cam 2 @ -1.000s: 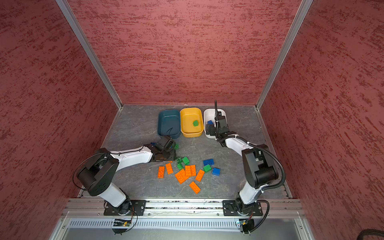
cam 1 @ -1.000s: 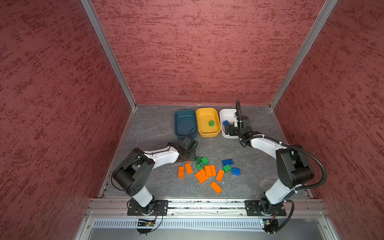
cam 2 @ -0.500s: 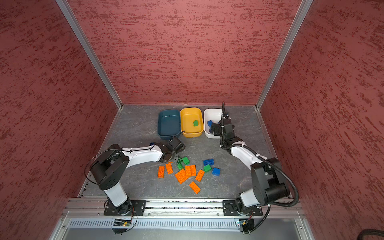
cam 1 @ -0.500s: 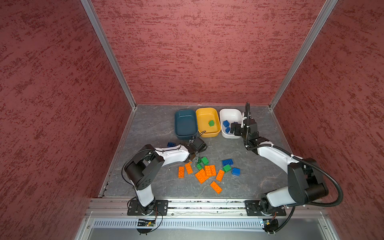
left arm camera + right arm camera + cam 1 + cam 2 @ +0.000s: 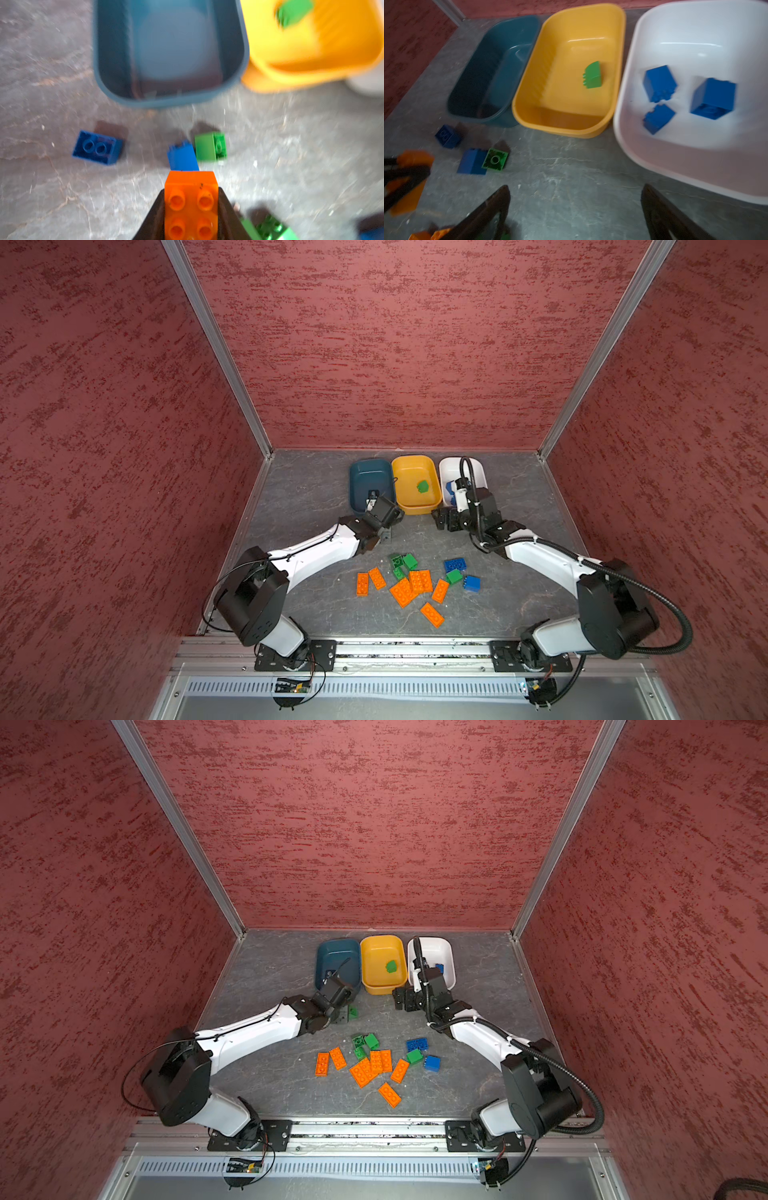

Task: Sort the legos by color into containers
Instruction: 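Drop the orange brick into the teal bin while right gripper lowers to the bricks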

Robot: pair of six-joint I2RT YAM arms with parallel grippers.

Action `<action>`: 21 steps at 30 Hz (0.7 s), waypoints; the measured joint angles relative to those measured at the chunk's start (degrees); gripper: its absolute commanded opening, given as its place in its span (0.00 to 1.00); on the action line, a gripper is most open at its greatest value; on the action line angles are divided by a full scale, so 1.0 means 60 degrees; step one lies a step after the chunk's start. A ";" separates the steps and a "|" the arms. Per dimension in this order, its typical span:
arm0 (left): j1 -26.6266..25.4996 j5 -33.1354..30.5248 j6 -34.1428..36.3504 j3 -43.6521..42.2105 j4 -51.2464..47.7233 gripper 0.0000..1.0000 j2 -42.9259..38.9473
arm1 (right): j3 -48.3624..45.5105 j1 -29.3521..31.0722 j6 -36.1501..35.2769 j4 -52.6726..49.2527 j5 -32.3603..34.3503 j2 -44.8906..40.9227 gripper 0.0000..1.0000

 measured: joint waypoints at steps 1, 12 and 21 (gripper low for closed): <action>0.0240 0.0080 -0.0062 0.0022 0.0233 0.26 -0.0011 | 0.0000 0.0193 -0.0087 -0.0004 -0.0138 0.0091 0.99; 0.2197 0.0823 -0.0714 0.2124 0.1341 0.41 0.1967 | 0.0000 0.1362 -0.1832 0.0280 -0.1800 0.1166 0.97; 0.2331 0.1381 -0.0747 0.3082 0.1115 0.91 0.2648 | 0.1253 0.1650 -0.3796 0.0623 -0.2379 0.3177 0.94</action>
